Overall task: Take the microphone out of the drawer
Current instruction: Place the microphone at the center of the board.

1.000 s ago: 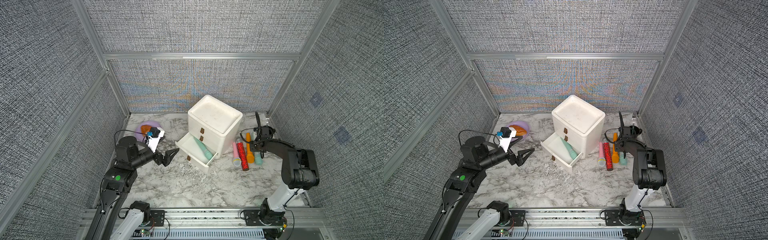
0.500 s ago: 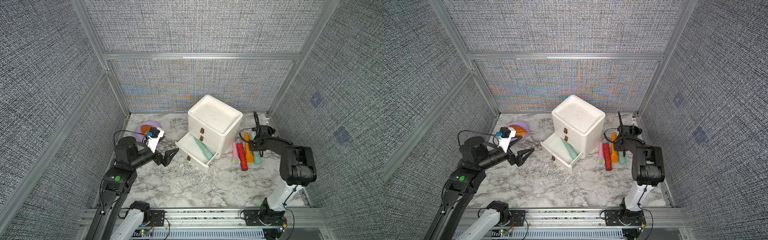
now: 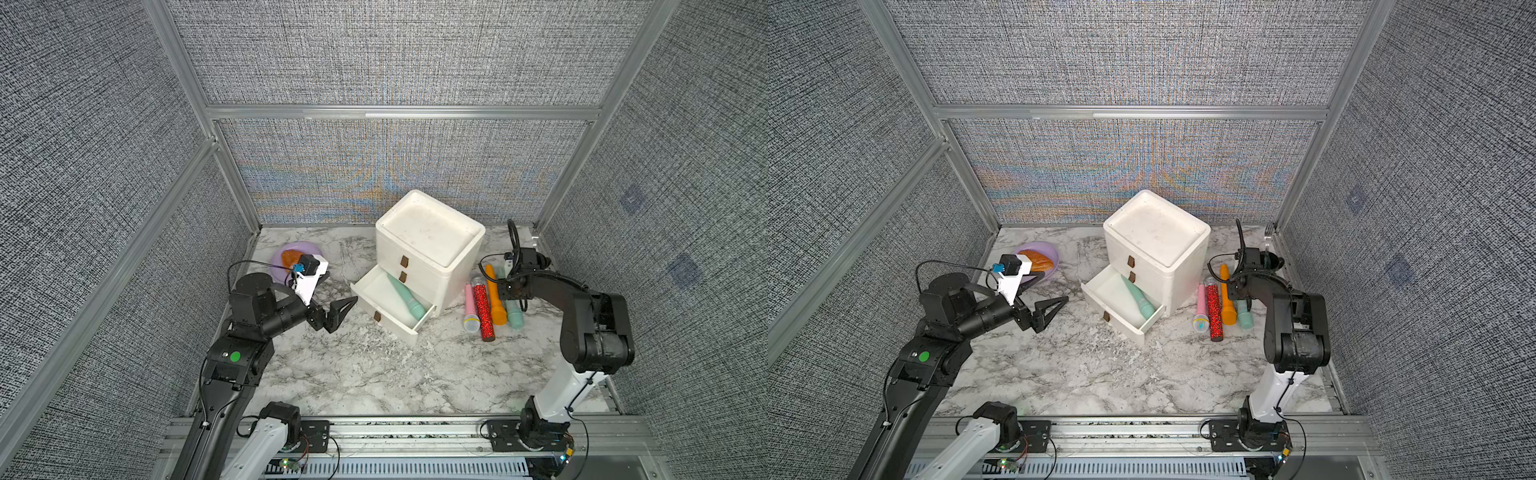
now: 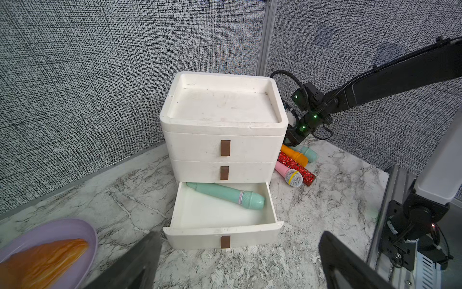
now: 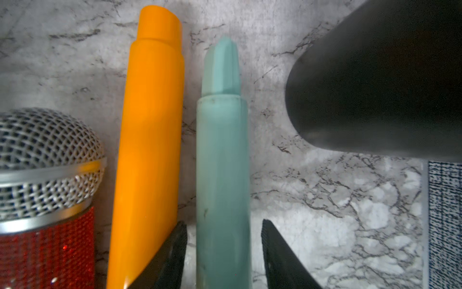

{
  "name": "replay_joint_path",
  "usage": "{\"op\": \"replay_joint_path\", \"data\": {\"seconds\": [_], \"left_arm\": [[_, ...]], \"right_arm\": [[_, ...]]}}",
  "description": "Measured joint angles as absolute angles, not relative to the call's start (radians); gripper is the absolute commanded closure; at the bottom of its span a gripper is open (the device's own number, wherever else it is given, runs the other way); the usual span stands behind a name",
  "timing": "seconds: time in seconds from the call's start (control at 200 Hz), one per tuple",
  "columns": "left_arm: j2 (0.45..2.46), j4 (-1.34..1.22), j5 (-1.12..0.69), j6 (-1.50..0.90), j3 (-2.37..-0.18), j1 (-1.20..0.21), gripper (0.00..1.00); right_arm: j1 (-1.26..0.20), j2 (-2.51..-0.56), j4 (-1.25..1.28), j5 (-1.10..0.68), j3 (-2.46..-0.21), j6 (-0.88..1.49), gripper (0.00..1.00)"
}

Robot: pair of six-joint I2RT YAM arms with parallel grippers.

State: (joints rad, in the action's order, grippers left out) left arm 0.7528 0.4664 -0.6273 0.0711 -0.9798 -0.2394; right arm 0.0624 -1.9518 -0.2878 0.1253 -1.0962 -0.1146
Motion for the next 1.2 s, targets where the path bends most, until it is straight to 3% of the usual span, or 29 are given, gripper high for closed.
{"op": "replay_joint_path", "data": {"seconds": [0.711,0.726,0.731,0.741,0.751,0.761,1.201], "left_arm": [[0.757,0.466,-0.629,0.071,-0.984,-0.233,0.0],[0.757,0.466,-0.629,0.071,-0.984,-0.233,0.0],[0.757,0.466,-0.63,0.071,-0.984,-0.233,0.0],[0.757,0.466,-0.63,0.071,-0.984,-0.233,0.0],[0.756,0.466,-0.63,0.071,-0.984,-0.233,0.0],[0.756,0.466,-0.63,0.071,-0.984,-0.233,0.0],[0.752,0.466,-0.632,0.07,-0.984,-0.231,0.0]], "right_arm": [[0.027,-1.785,-0.348,0.123,-1.156,-0.113,0.46],[0.027,-1.774,-0.35,0.12,-1.157,-0.113,0.43],[0.027,-1.772,-0.35,0.119,-1.157,-0.113,0.38],[0.027,-1.764,-0.352,0.117,-1.158,-0.112,0.14],[0.027,-1.757,-0.352,0.114,-1.158,-0.112,0.05],[0.027,-1.753,-0.352,0.112,-1.158,-0.112,0.03],[0.013,-1.5,-0.376,-0.081,-1.233,-0.093,0.02]]}}
